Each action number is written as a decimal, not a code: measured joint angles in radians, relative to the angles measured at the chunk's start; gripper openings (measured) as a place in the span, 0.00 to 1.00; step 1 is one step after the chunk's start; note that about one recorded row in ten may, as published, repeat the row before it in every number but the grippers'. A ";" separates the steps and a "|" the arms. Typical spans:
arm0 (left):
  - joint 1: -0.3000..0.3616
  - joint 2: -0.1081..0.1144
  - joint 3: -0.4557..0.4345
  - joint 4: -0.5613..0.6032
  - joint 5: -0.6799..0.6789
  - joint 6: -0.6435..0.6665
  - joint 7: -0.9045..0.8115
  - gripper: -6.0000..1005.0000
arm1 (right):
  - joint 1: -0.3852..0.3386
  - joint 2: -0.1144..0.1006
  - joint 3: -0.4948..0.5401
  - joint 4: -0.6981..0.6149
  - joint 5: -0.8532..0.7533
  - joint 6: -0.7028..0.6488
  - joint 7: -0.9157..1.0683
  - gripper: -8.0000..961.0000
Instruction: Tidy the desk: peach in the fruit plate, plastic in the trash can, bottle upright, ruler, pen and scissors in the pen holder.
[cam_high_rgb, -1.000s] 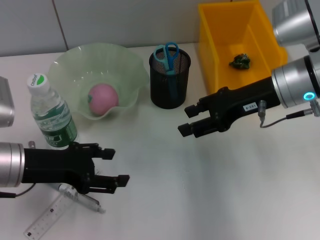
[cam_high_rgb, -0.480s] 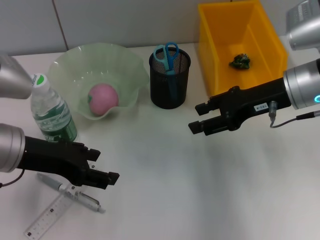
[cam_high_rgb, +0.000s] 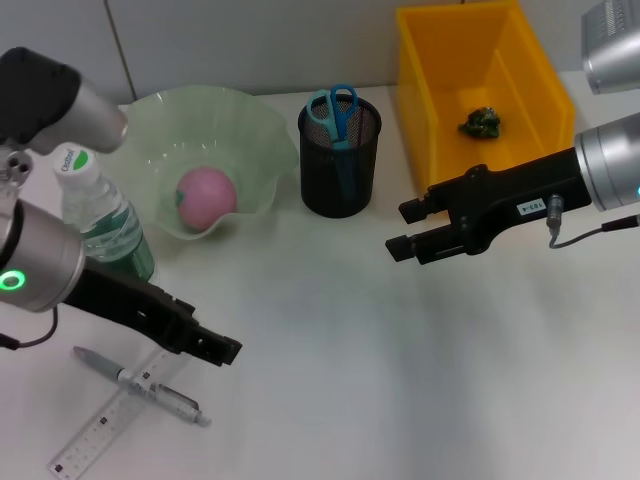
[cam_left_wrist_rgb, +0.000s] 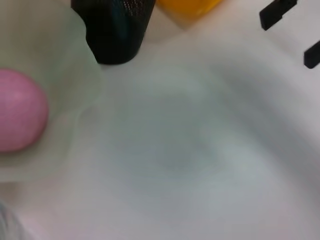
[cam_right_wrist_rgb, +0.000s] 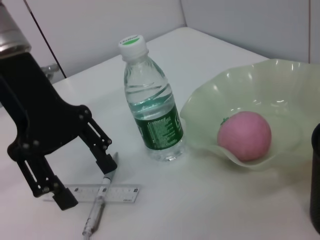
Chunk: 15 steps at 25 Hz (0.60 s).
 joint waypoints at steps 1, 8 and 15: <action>-0.008 0.000 0.008 0.000 0.008 0.001 -0.019 0.80 | 0.000 -0.003 -0.001 0.000 0.000 -0.002 0.000 0.66; -0.078 -0.002 0.103 -0.036 0.117 -0.011 -0.115 0.78 | 0.002 -0.016 -0.006 0.006 -0.006 -0.045 -0.025 0.66; -0.104 -0.003 0.127 -0.090 0.133 -0.036 -0.114 0.77 | -0.003 -0.023 0.019 0.013 0.002 -0.083 -0.101 0.66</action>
